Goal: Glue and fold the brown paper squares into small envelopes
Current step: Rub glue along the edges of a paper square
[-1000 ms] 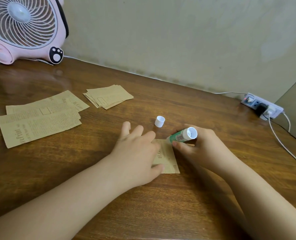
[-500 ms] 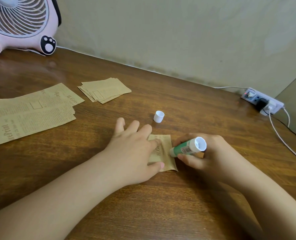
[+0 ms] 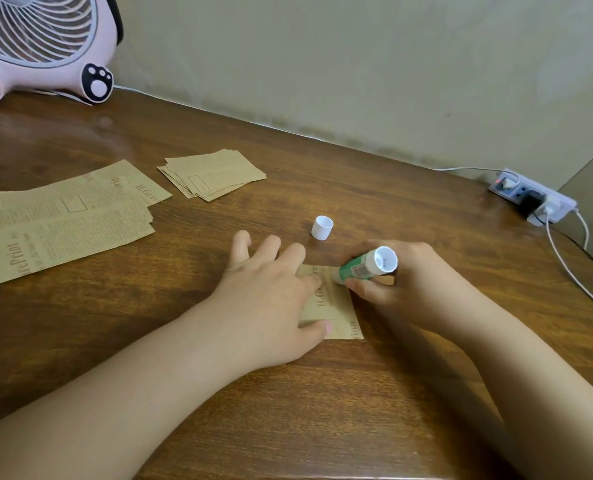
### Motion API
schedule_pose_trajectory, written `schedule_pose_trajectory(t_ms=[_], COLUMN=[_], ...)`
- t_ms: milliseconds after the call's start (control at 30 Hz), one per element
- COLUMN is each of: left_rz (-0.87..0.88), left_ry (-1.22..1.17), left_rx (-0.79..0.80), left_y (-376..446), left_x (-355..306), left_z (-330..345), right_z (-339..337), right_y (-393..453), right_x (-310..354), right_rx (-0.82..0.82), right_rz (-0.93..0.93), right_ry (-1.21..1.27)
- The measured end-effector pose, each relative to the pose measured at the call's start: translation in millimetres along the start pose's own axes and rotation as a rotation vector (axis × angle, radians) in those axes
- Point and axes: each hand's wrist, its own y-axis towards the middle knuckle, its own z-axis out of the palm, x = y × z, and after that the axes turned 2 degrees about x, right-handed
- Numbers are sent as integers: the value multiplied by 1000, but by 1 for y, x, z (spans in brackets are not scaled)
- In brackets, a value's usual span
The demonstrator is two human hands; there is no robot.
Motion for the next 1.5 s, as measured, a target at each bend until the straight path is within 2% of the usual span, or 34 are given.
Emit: schedule_pose_trajectory(t_ms=[167,400,533,633,767,1000,1100,1233,1500], left_rz=[0,0,-12,-18,-88,-211,-88,142,119], left_ry=[-2,25,65,121,123,181,-6,-169,-136], left_rx=[10,30,-13,40,135,-49,-130,39,68], left_y=[0,-3,-7,-8,-4,-5,-5,-5,-11], left_x=[0,-3,-8,-12,-19,-25,-6,15,16], left_z=[-1,-5,-7,-9,-17,-14,-13,-15,-10], right_z=[-2,-6,-13,-13,-9,-5,-5,-4,6], right_y=[-27,-53,-59,-55,-44,-27,-25,-20,1], right_x=[10,17,17,14,17,24,23,19,18], right_rx=[24,54,-84,-161,-128,-88,-84,-54,11], right_rz=[-90,-80,18,70,90,82,76,57,-34], right_ry=[19,109,302,249,208,216,197,171,8])
